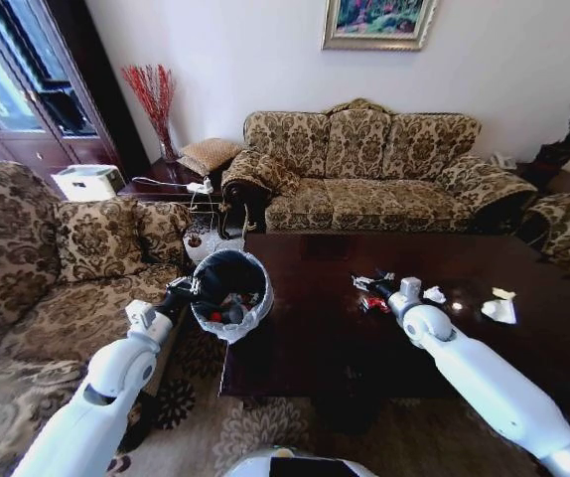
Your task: Move to the front of the table and place the trash on the table into the trash bin.
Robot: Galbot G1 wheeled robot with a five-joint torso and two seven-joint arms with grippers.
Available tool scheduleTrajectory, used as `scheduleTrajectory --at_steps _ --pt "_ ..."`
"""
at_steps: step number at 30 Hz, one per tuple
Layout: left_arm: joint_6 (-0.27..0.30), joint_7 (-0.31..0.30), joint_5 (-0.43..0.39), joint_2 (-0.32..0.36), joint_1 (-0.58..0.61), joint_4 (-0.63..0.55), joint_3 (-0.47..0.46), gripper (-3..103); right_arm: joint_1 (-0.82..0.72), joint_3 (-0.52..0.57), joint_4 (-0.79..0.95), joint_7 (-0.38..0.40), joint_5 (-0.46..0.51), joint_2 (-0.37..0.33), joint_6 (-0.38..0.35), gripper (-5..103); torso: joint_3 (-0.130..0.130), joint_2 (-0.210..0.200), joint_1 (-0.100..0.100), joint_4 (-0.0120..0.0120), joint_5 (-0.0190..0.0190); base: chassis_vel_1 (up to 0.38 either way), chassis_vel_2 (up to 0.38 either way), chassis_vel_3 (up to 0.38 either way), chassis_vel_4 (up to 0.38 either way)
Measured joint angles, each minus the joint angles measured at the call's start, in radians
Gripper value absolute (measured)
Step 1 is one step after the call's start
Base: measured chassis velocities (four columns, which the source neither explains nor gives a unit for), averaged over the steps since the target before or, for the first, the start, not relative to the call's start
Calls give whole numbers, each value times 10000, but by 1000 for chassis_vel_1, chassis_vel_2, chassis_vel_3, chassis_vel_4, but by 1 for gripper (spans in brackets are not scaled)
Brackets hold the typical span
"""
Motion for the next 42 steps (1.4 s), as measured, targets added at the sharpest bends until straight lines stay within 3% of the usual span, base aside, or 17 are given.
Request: scheduleTrajectory --at_steps 8,9,11,14,17,27,42 --pt "-43 -1 5 -82 82 -94 -20 3 -537 75 -577 777 -546 733 -22 100 -6 3 -17 -5 0 -6 16 14 -8" --pt "-46 3 11 -100 108 -127 -19 3 -533 51 -803 1375 -534 1091 14 100 -7 3 -19 -5 0 0 0 0 0" --pt "-46 3 13 -106 114 -134 -20 3 -529 45 -849 1654 -508 1221 23 100 -7 3 -18 -5 1 0 0 0 0" --pt "-46 0 27 -91 145 -144 -20 3 -515 -6 -891 3868 100 2179 269 100 -4 1 -9 1 0 0 0 0 0" --pt "22 -2 80 -21 107 -136 -11 3 -580 97 -907 4372 223 2579 471 100 -3 0 -7 3 -1 0 0 0 0" --pt "176 -3 237 44 -1 -13 88 3 -709 646 -1217 5295 481 3599 1085 100 -3 0 -11 -2 0 0 0 0 0" --pt "-16 18 210 -26 68 -49 34 3 10 1347 -2550 5264 1463 5004 1787 100 -4 0 -10 -8 -3 -32 -30 -30 -31"
